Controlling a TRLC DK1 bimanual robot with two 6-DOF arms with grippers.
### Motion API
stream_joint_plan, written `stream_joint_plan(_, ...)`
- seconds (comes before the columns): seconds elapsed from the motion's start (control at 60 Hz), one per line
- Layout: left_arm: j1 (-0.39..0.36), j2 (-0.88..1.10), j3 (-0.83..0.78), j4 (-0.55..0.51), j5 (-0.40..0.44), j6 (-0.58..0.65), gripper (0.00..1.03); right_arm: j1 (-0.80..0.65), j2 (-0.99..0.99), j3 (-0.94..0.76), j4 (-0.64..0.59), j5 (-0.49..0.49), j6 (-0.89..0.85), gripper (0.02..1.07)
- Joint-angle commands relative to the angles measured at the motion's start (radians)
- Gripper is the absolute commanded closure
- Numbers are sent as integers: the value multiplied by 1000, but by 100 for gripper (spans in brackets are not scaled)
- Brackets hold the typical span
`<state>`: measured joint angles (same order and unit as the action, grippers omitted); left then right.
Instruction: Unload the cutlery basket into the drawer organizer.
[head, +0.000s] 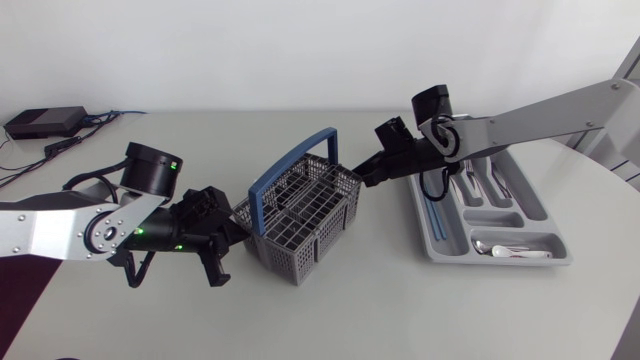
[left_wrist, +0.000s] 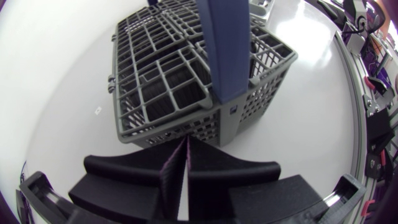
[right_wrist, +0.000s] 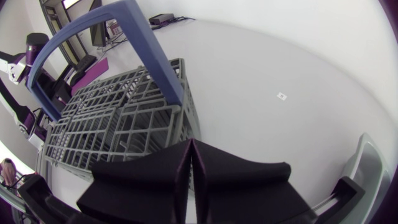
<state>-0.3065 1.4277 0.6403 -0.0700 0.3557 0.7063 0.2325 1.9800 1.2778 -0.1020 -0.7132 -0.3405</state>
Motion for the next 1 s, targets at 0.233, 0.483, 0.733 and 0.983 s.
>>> stream_joint_plan(0.233, 73, 111, 73, 59, -6, 25, 87, 41, -176, -219, -11, -40, -51, 102)
stream_joint_plan(0.483, 98, 226, 188, 73, -6, 21, 87, 68, -260, -290, -24, -22, -57, 102)
stream_joint_plan(0.733, 122, 304, 262, 73, -4, 18, 87, 94, -233, -225, -24, 20, -34, 102)
stream_joint_plan(0.983, 127, 327, 280, 76, -4, 18, 87, 125, -270, -275, -24, 46, -38, 102)
